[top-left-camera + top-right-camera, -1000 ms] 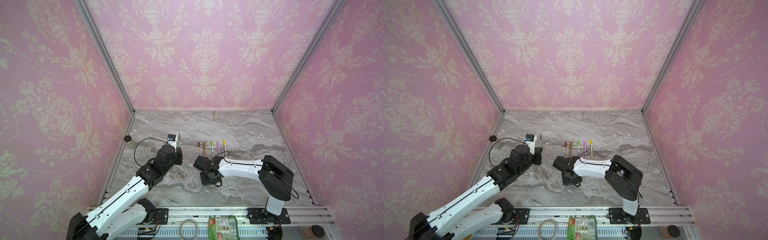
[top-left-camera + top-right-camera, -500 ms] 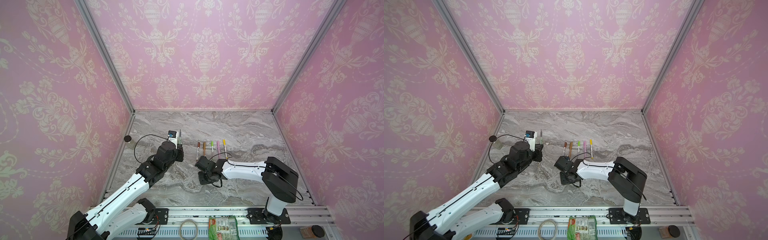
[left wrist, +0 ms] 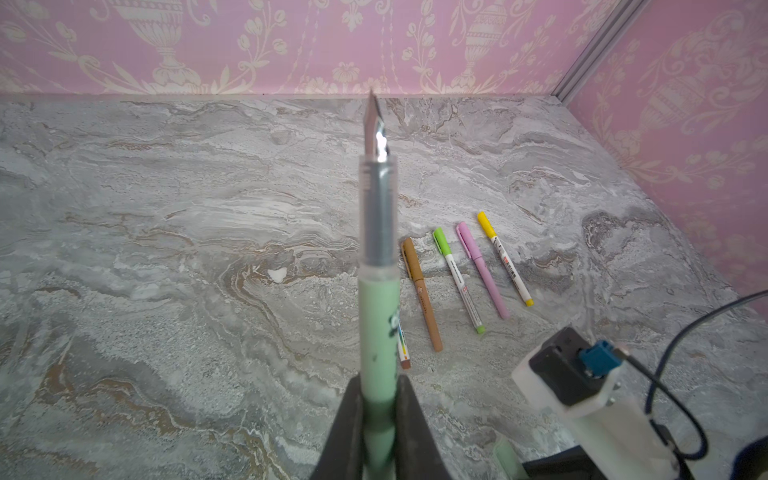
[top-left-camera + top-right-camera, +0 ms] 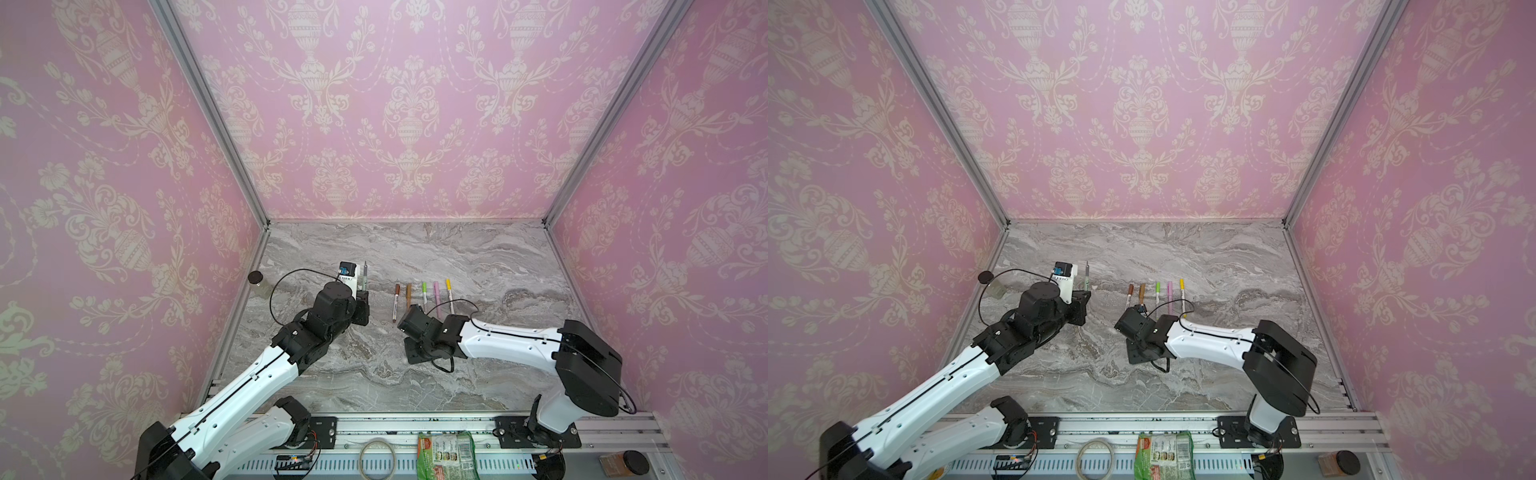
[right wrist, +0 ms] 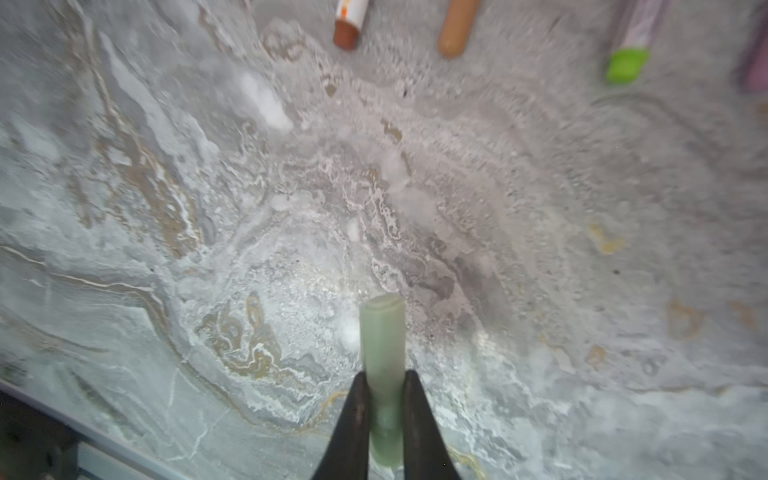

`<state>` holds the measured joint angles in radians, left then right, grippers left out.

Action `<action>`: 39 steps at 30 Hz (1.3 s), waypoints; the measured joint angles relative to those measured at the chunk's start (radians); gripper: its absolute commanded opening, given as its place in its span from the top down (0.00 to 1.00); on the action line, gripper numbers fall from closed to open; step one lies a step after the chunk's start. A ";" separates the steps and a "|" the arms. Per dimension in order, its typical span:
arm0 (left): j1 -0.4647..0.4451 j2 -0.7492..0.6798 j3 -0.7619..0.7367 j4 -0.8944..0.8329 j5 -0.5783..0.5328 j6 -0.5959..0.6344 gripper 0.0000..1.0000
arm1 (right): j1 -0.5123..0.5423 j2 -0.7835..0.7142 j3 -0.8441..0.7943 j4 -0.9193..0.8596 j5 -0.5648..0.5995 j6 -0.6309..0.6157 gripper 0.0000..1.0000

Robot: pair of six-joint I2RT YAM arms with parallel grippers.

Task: Insert the pens into the pen caps
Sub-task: 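Lift the light green cap above the pen nib in the left gripper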

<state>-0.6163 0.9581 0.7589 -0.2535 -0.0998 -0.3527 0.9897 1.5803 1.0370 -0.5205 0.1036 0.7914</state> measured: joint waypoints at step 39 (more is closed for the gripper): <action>-0.187 0.256 0.099 0.066 0.383 0.121 1.00 | -0.384 -0.294 0.079 0.210 -0.255 0.146 1.00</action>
<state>-0.8036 1.2140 0.8577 -0.1879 0.2832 -0.2321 0.6060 1.2858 1.1156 -0.3107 -0.1513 0.9371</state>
